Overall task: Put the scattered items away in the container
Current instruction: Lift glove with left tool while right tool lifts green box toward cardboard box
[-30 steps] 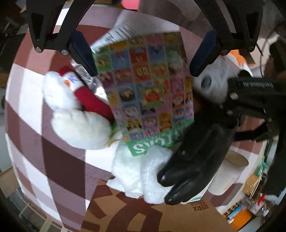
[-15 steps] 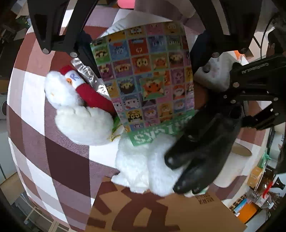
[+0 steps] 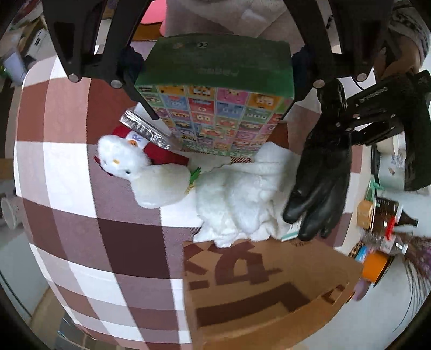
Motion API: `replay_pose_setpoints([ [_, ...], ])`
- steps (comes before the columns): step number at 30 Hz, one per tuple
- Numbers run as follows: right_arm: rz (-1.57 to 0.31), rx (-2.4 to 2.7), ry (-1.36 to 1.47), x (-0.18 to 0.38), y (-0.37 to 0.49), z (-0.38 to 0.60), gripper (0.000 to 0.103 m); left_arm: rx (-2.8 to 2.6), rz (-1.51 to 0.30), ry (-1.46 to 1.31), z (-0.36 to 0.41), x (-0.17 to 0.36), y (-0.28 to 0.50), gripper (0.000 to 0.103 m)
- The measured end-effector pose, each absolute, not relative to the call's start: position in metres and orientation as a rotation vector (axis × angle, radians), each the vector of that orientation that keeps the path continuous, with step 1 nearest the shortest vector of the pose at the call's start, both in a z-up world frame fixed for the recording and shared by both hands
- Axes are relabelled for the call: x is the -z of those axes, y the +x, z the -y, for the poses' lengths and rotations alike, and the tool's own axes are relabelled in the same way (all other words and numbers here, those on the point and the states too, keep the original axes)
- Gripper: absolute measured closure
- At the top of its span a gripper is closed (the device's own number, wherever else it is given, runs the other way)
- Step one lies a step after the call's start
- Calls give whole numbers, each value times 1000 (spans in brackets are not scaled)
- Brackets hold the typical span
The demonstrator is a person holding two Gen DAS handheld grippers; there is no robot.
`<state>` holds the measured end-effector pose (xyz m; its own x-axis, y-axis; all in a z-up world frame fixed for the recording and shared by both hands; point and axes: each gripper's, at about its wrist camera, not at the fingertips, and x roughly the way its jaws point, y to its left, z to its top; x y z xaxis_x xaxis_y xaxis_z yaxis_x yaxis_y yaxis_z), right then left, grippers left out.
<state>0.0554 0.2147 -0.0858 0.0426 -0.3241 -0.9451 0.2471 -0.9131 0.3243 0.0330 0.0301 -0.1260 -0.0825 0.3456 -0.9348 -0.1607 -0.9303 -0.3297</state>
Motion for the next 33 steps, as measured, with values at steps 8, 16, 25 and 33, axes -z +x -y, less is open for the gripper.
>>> replay_pose_setpoints([
  [8, 127, 1978, 1858, 52, 42, -219, 19, -2128, 161, -1742, -21, 75, 25, 71],
  [16, 369, 2169, 1876, 48, 36, -224, 19, -2046, 36, -1887, -13, 125, 34, 34],
  [25, 357, 2141, 1922, 57, 39, -220, 18, -2034, -215, -2016, -40, 190, 29, 26],
  [33, 304, 2161, 1919, 54, 44, -217, 18, -2121, -187, -1986, -26, 185, 36, 61],
])
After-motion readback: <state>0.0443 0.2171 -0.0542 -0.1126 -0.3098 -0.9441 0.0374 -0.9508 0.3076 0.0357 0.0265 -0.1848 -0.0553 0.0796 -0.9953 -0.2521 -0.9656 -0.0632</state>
